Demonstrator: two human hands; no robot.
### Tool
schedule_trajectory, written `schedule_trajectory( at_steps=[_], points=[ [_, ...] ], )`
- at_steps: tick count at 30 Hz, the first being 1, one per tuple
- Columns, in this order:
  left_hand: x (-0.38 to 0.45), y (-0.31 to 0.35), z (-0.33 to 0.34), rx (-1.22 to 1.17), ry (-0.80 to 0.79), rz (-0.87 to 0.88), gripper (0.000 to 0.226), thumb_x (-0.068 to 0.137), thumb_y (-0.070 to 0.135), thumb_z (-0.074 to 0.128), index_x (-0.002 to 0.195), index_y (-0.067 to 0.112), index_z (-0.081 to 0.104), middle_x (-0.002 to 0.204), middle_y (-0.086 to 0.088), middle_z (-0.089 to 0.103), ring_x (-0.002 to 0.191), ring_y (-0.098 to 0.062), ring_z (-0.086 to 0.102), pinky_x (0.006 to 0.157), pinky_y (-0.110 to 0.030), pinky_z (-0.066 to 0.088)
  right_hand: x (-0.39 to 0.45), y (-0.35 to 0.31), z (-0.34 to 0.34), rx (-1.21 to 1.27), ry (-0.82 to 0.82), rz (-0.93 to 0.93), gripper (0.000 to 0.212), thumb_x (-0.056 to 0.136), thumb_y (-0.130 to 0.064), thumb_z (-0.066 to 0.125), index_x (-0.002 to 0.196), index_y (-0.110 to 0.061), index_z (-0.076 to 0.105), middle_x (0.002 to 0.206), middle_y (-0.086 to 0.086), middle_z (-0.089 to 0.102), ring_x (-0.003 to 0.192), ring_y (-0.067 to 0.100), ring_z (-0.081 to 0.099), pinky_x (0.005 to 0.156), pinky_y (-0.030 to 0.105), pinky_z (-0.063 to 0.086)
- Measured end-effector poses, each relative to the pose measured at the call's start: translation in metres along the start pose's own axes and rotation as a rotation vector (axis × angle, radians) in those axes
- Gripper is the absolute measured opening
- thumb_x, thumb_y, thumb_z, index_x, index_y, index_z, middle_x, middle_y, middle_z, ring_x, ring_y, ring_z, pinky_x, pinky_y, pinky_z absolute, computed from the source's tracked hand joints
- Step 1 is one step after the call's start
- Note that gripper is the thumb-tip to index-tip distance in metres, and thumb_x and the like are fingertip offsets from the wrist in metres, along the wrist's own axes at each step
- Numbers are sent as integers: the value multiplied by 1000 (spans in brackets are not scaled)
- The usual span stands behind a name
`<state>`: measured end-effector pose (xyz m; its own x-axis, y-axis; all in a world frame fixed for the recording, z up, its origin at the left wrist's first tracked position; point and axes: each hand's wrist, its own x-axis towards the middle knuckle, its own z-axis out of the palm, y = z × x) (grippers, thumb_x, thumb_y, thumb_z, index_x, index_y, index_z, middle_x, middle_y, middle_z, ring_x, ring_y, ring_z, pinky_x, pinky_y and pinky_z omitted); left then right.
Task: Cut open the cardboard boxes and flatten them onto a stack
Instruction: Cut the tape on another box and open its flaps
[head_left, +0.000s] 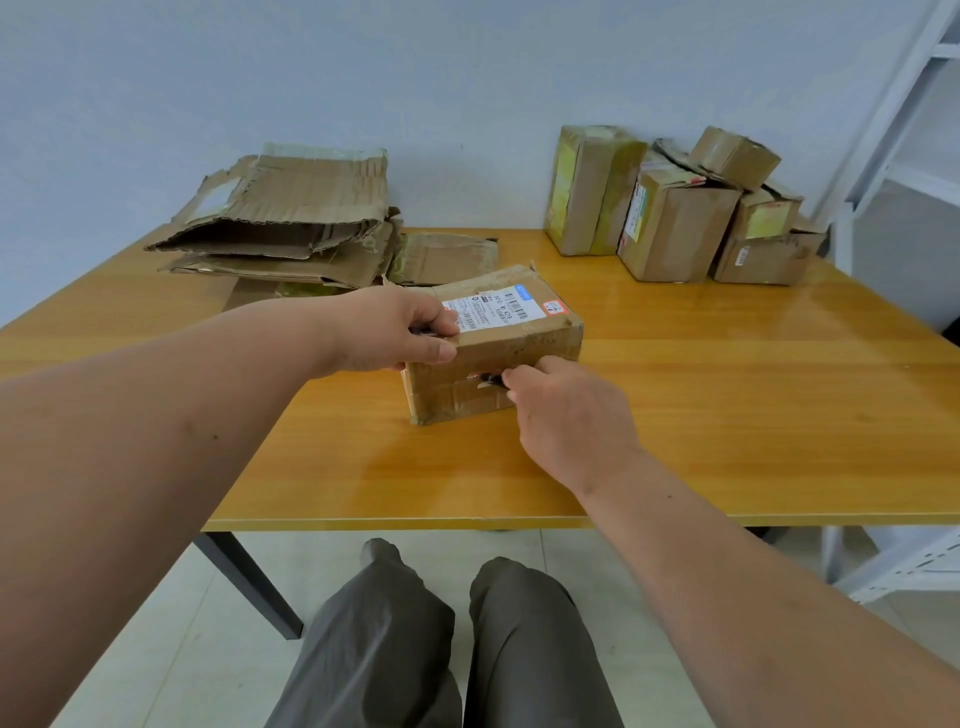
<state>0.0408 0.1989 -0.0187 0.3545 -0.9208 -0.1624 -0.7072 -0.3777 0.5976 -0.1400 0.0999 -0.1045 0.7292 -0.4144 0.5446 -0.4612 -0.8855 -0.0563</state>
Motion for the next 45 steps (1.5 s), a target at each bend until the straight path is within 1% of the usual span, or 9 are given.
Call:
schedule_trajectory(
  at_steps=[4,9,14,17,20,23,26,34,45],
  points=[
    [0,2,0,13,-4,0,25,93,30,66,118,30,65,132,6,57,109,-18,58,91,-34,53,0,26,-1,-46,-18,45,9,87,-10,64,90,-15,71,68,2,57,57,21,48,46,24,32],
    [-1,2,0,13,2,-4,25,92,30,67,117,31,66,131,6,57,110,-19,59,95,-38,53,3,38,-8,-60,-43,49,12,89,-10,61,94,-15,71,70,3,56,60,22,43,49,26,32],
    [0,6,1,36,1,-5,26,93,31,65,119,29,65,127,4,57,106,-19,59,91,-35,54,-1,65,-24,-106,-102,120,21,97,-20,50,110,-20,67,86,5,58,77,29,53,56,29,32],
    [1,8,2,37,6,-4,28,94,31,64,121,28,64,125,5,56,104,-18,58,87,-31,54,-1,73,-25,-97,-92,123,21,98,-22,50,108,-17,68,83,5,56,71,28,45,55,30,30],
    [1,7,2,38,5,-10,28,94,31,64,121,28,64,129,4,57,108,-20,59,92,-36,54,0,77,-22,-92,-88,123,21,97,-20,52,106,-15,70,82,7,58,73,33,54,54,32,35],
    [1,7,2,37,0,-10,27,94,31,64,120,27,64,130,2,58,108,-20,59,94,-38,53,-4,99,-26,-163,-167,293,23,96,-17,48,109,-18,67,91,8,62,81,34,58,58,32,37],
    [3,7,1,39,1,-9,26,94,32,64,120,28,65,127,4,58,105,-18,59,89,-34,54,-17,124,-35,-147,-198,432,26,98,-18,45,110,-16,68,99,10,66,87,35,60,69,39,51],
    [3,8,4,19,10,-23,26,94,30,64,120,28,64,130,4,57,108,-18,58,89,-33,54,-7,75,-20,175,-183,172,20,96,-21,52,106,-17,70,99,5,70,93,29,62,76,40,51],
    [5,9,5,0,13,-27,25,95,28,63,119,29,64,131,7,57,109,-16,57,89,-32,53,5,54,-13,174,-110,5,19,96,-18,55,107,-15,71,92,3,68,82,25,62,61,29,40]
  ],
)
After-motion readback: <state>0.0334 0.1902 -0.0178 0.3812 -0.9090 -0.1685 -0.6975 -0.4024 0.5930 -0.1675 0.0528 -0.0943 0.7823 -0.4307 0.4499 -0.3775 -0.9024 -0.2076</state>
